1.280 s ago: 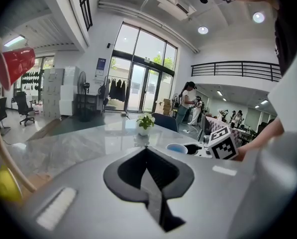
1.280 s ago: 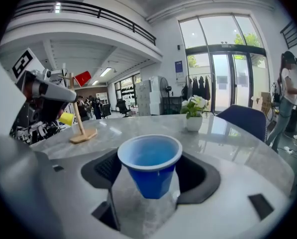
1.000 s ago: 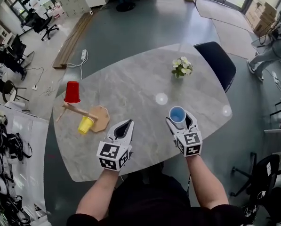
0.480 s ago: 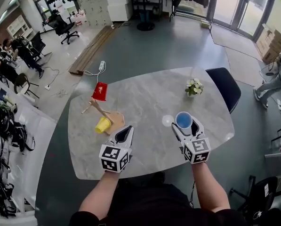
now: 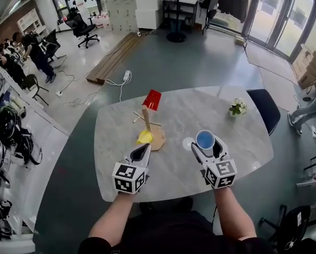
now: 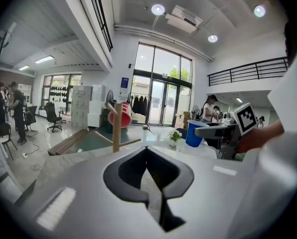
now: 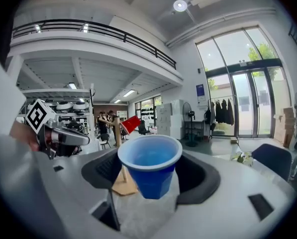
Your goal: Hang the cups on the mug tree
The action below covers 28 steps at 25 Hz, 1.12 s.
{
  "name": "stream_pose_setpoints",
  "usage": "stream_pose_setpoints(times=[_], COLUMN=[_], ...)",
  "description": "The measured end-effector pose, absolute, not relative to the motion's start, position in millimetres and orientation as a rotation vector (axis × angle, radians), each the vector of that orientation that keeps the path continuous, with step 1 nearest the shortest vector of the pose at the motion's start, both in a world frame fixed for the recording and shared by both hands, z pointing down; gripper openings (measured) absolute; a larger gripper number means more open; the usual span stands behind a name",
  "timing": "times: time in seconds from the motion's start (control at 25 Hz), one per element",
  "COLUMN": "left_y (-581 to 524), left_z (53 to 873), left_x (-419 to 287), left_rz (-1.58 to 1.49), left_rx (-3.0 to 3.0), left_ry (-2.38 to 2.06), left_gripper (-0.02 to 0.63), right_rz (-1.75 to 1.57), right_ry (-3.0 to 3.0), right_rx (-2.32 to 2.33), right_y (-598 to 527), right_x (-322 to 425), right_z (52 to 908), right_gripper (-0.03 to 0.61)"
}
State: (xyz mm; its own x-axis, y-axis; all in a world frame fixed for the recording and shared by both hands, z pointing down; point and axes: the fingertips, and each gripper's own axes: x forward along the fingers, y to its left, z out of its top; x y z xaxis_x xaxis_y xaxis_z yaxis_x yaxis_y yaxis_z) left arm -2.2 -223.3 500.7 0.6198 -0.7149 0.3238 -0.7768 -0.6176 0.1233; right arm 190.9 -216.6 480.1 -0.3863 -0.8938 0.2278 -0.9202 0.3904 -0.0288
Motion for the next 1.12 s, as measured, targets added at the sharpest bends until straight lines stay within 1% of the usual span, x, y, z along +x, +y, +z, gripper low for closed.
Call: stream_pose_setpoints(times=[0.28,0.52,0.88,1.12], left_y=[-224,-226,-238,-249], left_z=[503,500,487,486], left_x=[-83,-115,-121,-103], left_rz=[0.324,0.303,0.276,0.285], left_rx=[2.601,2.607,2.579,2.524], left_ry=[-1.184,-1.164,-1.192,-1.243], left_gripper=[0.012,0.012,0.011,0.012], right_rz=[0.214,0.240,0.243,0.295], right_ry=[-2.457,-2.449,-2.457,-2.491], right_rx=[1.629,1.630,1.585,1.503], right_y=[-209,-203,-219,-232], right_x=[102,63,63,80], right_z=[473,470,463,478], right_gripper=[0.345,0.345,0.345,0.345])
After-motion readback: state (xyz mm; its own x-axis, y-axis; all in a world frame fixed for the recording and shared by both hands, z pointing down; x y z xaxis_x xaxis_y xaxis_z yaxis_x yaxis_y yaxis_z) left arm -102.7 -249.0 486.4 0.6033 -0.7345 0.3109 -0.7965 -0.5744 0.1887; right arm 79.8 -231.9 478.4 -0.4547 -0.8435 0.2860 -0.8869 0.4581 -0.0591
